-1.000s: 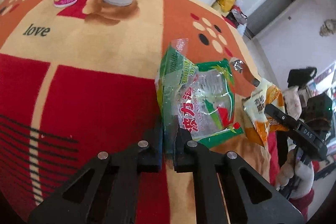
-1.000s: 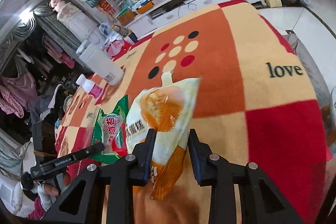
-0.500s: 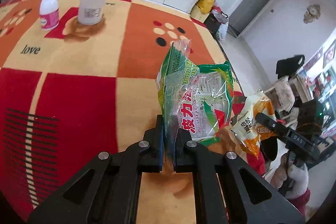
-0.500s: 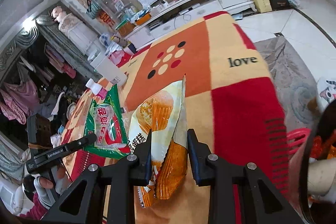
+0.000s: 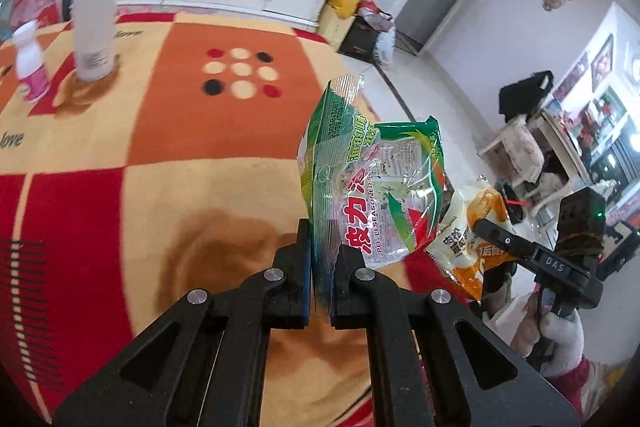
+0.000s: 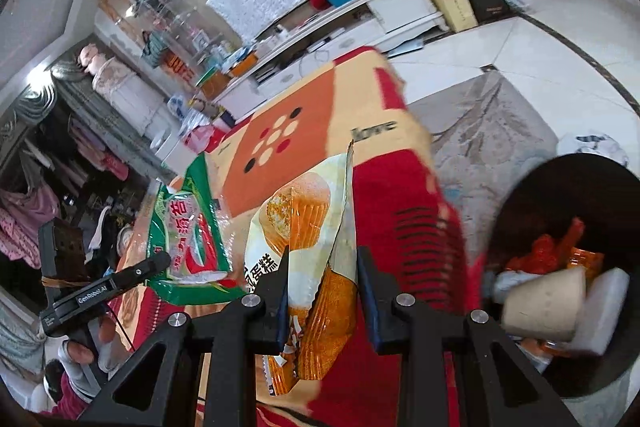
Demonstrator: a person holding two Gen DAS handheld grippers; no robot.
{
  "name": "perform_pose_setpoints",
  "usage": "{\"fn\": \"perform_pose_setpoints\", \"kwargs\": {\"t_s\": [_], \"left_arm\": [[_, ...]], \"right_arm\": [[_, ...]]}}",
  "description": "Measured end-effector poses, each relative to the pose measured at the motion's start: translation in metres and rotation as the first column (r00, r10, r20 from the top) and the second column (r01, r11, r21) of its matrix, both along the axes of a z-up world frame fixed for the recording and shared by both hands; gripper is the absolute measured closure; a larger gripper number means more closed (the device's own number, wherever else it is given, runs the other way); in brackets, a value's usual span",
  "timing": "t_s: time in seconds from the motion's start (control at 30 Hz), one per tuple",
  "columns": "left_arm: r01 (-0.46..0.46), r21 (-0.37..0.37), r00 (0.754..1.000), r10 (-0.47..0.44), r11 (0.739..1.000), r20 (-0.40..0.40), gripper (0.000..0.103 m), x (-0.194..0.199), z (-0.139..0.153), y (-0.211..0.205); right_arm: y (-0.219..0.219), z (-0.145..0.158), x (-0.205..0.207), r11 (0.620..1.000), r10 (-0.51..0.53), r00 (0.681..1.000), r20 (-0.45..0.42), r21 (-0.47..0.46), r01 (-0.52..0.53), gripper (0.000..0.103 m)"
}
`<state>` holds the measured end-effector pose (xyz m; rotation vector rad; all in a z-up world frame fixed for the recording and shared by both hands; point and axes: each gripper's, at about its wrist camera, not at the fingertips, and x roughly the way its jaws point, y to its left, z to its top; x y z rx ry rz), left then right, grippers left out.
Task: Collect trash
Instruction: 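Lift and carry both snack packets over the black bin with both tools, then open both tools to drop the snack packets into the bin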
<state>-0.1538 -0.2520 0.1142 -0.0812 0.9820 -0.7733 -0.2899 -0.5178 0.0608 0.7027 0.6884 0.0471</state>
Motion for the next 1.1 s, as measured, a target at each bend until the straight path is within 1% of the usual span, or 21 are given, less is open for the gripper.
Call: {"fn": "perform_pose_setpoints", "kwargs": {"t_s": [0.23, 0.33, 0.43, 0.57, 0.67, 0.77, 0.8, 0.83, 0.87, 0.9, 0.93, 0.97, 1.0, 1.03, 1.07, 1.1], "left_arm": [[0.099, -0.014, 0.995, -0.099, 0.995, 0.003, 0.099, -0.014, 0.007, -0.062], [0.145, -0.021, 0.989, -0.145, 0.989, -0.003, 0.099, -0.022, 0.007, -0.095], [0.187, -0.025, 0.982, -0.188, 0.982, -0.009, 0.099, -0.030, 0.004, -0.128], [0.221, 0.001, 0.975, -0.221, 0.975, -0.005, 0.099, -0.041, -0.006, -0.169], [0.235, 0.034, 0.972, -0.235, 0.971, 0.000, 0.099, -0.050, -0.018, -0.195], [0.249, 0.057, 0.969, -0.248, 0.967, -0.018, 0.099, -0.058, -0.032, -0.215], [0.255, 0.063, 0.967, -0.254, 0.965, -0.025, 0.099, -0.061, -0.037, -0.220], [0.266, 0.066, 0.964, -0.264, 0.962, -0.034, 0.098, -0.063, -0.042, -0.225], [0.280, 0.071, 0.960, -0.277, 0.957, -0.042, 0.098, -0.066, -0.046, -0.230], [0.288, 0.078, 0.957, -0.285, 0.954, -0.045, 0.096, -0.068, -0.047, -0.233], [0.302, 0.089, 0.953, -0.298, 0.949, -0.047, 0.089, -0.070, -0.051, -0.236], [0.320, 0.090, 0.947, -0.316, 0.943, -0.050, 0.082, -0.072, -0.053, -0.238], [0.333, 0.084, 0.943, -0.330, 0.939, -0.051, 0.065, -0.074, -0.055, -0.237], [0.338, 0.082, 0.941, -0.335, 0.937, -0.051, 0.051, -0.075, -0.055, -0.237], [0.337, 0.080, 0.941, -0.335, 0.938, -0.045, 0.047, -0.076, -0.055, -0.236], [0.336, 0.081, 0.942, -0.334, 0.938, -0.039, 0.047, -0.077, -0.055, -0.234]], "right_arm": [[-0.043, -0.002, -0.041, 0.994, -0.112, 0.994, -0.004, -0.001, 0.112, 0.075], [-0.064, -0.003, -0.061, 0.985, -0.170, 0.985, -0.010, -0.003, 0.170, 0.075], [-0.086, -0.008, -0.082, 0.971, -0.240, 0.970, -0.027, -0.017, 0.239, 0.075], [-0.109, -0.019, -0.098, 0.948, -0.317, 0.947, -0.058, -0.020, 0.316, 0.075], [-0.125, -0.030, -0.105, 0.934, -0.356, 0.931, -0.083, 0.002, 0.357, 0.075], [-0.131, -0.042, -0.103, 0.931, -0.362, 0.925, -0.120, 0.010, 0.365, 0.075], [-0.131, -0.045, -0.101, 0.931, -0.361, 0.922, -0.141, 0.004, 0.365, 0.074], [-0.131, -0.050, -0.099, 0.929, -0.366, 0.915, -0.170, -0.013, 0.370, 0.059], [-0.130, -0.053, -0.099, 0.927, -0.372, 0.909, -0.189, -0.028, 0.374, 0.047], [-0.130, -0.055, -0.100, 0.923, -0.384, 0.901, -0.202, -0.045, 0.383, 0.026], [-0.130, -0.055, -0.103, 0.916, -0.400, 0.893, -0.208, -0.066, 0.395, 0.022], [-0.130, -0.053, -0.108, 0.909, -0.417, 0.886, -0.204, -0.089, 0.407, 0.022], [-0.129, -0.052, -0.112, 0.907, -0.422, 0.885, -0.198, -0.098, 0.410, 0.022], [-0.128, -0.048, -0.116, 0.905, -0.426, 0.883, -0.198, -0.110, 0.412, 0.022], [-0.126, -0.046, -0.119, 0.905, -0.426, 0.883, -0.197, -0.120, 0.409, 0.022], [-0.125, -0.045, -0.121, 0.905, -0.423, 0.885, -0.196, -0.132, 0.403, 0.022]]}}
